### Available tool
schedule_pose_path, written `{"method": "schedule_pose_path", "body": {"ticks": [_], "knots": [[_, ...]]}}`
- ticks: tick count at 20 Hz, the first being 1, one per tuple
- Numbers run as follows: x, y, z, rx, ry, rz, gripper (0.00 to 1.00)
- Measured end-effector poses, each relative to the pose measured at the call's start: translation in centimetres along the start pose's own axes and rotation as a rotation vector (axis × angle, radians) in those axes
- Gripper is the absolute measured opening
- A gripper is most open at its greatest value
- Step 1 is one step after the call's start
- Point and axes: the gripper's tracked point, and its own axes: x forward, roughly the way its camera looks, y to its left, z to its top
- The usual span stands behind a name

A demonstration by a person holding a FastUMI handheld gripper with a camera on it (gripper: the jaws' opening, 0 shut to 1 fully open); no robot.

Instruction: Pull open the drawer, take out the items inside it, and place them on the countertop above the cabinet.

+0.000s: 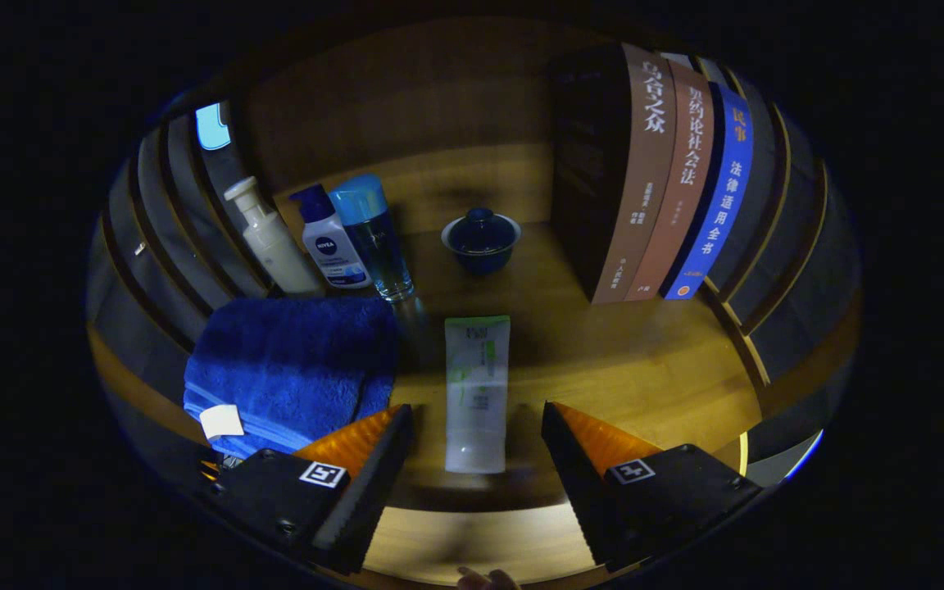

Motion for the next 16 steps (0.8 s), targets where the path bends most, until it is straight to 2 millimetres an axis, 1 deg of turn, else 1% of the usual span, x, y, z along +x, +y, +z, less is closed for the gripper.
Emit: {"method": "schedule_pose_path", "body": {"ticks": [3,5,6,11,13,14,16], "knots": [[-3.6,-0.2,0.1,-0.003,-0.089,0.005,1.00],[-6.7,-0.3,-0.2,-0.017,-0.172,0.001,1.00],[-8.3,-0.5,-0.7,-0.027,-0.208,0.001,1.00],[-16.8,-0.4,-3.5,-0.035,-0.423,0.040,1.00],[-20.2,-0.6,-5.2,-0.040,-0.521,0.047,1.00],[-21.5,-0.7,-6.1,-0.040,-0.559,0.050,1.00],[-23.3,-0.8,-8.8,-0.031,-0.608,0.062,1.00]]}}
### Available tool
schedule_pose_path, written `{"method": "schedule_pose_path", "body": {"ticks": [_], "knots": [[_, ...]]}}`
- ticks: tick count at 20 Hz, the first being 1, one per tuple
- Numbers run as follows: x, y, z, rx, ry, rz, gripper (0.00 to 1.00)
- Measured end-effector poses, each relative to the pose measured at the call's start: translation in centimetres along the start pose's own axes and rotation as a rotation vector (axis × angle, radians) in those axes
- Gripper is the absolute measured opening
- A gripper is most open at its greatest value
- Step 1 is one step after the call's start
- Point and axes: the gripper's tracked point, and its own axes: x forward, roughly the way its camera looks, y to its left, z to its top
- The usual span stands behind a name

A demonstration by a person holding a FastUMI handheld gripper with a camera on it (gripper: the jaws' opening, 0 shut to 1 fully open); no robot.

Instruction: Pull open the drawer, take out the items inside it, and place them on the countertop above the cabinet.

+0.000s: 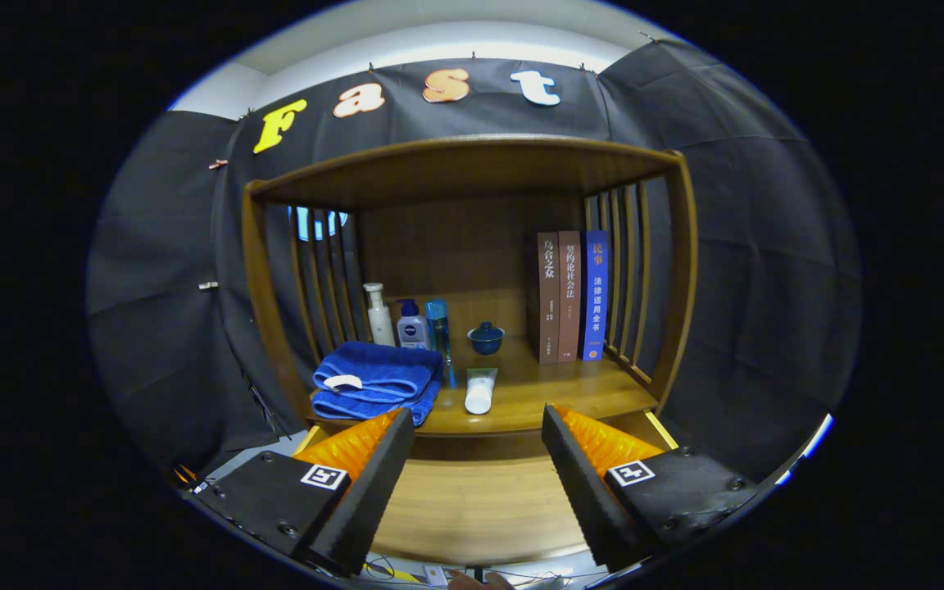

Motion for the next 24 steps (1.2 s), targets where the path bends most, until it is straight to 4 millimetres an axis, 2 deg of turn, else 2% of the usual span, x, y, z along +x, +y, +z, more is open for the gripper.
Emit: {"method": "schedule_pose_path", "body": {"ticks": [2,5,9,16,20,24], "knots": [[-2.5,-0.2,-1.6,-0.002,-0.041,-0.007,1.00],[-5.3,-0.1,-4.7,-0.033,-0.101,-0.016,1.00],[-7.1,0.5,-9.4,-0.078,-0.135,-0.019,0.99],[-6.4,-0.4,-15.5,-0.071,-0.111,-0.034,0.99],[-5.8,-0.7,-17.7,-0.043,-0.084,-0.032,0.99],[-4.3,-1.2,-19.3,-0.012,-0.039,-0.039,0.99]]}}
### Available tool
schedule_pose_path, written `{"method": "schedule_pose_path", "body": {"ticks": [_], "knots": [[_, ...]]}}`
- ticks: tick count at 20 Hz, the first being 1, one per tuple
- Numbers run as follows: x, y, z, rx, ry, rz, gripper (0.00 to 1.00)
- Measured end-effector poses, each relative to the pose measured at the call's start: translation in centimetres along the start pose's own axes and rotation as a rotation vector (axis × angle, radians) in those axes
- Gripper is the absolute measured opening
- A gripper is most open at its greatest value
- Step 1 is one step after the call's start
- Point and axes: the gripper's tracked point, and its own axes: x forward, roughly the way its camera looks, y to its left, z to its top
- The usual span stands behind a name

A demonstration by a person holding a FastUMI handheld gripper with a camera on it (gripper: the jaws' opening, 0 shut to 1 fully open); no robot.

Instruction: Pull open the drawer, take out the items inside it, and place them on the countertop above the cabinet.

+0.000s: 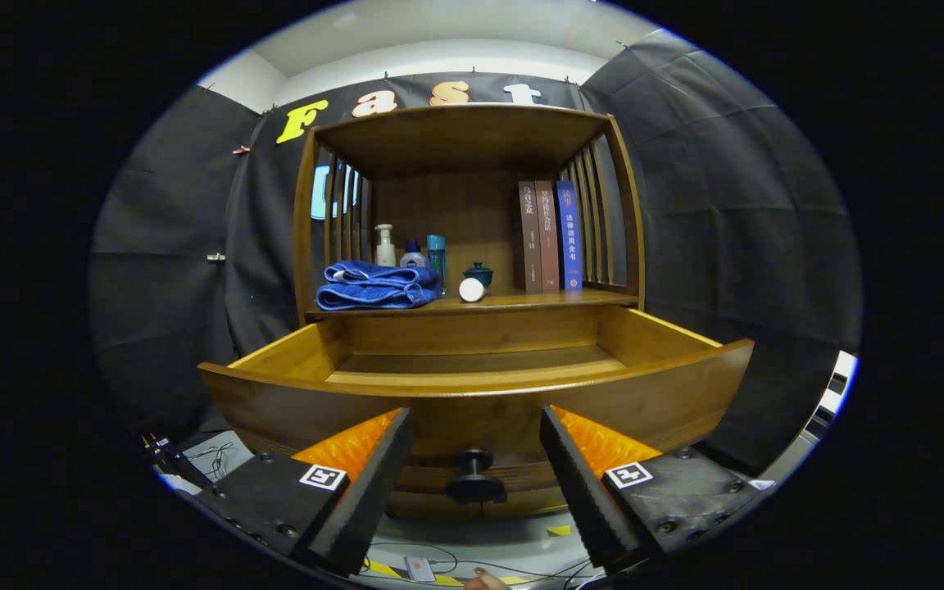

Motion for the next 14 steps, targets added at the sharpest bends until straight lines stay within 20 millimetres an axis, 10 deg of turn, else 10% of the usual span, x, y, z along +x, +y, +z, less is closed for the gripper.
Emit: {"method": "schedule_pose_path", "body": {"ticks": [8,14], "knots": [[0.8,0.5,0.7,-0.002,-0.024,0.007,0.99],[5.7,0.9,2.3,0.019,-0.017,0.014,0.99]]}}
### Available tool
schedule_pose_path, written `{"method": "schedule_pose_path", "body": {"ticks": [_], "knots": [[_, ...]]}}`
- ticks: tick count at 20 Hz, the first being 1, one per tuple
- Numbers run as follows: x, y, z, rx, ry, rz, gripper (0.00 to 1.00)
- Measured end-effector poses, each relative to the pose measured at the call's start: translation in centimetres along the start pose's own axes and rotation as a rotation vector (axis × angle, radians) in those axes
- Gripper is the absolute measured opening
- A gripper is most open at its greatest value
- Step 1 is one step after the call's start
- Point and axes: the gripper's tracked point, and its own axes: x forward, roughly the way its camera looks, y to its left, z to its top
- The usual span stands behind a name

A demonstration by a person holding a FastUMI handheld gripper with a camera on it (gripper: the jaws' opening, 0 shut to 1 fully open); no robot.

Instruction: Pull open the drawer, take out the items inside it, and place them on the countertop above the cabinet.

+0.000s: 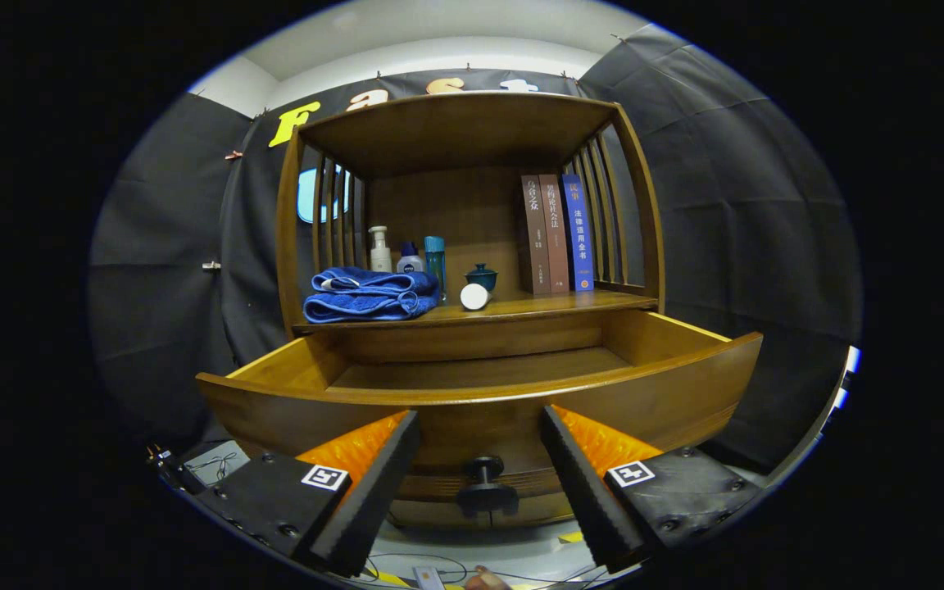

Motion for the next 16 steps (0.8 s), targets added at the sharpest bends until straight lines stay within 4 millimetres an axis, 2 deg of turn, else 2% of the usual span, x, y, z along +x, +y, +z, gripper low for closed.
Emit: {"method": "schedule_pose_path", "body": {"ticks": [2,12,16], "knots": [[1.8,0.0,1.1,-0.006,-0.033,0.000,0.99],[9.6,0.3,1.5,0.005,-0.027,-0.001,0.99],[12.1,0.4,1.6,0.026,-0.034,-0.002,0.99]]}}
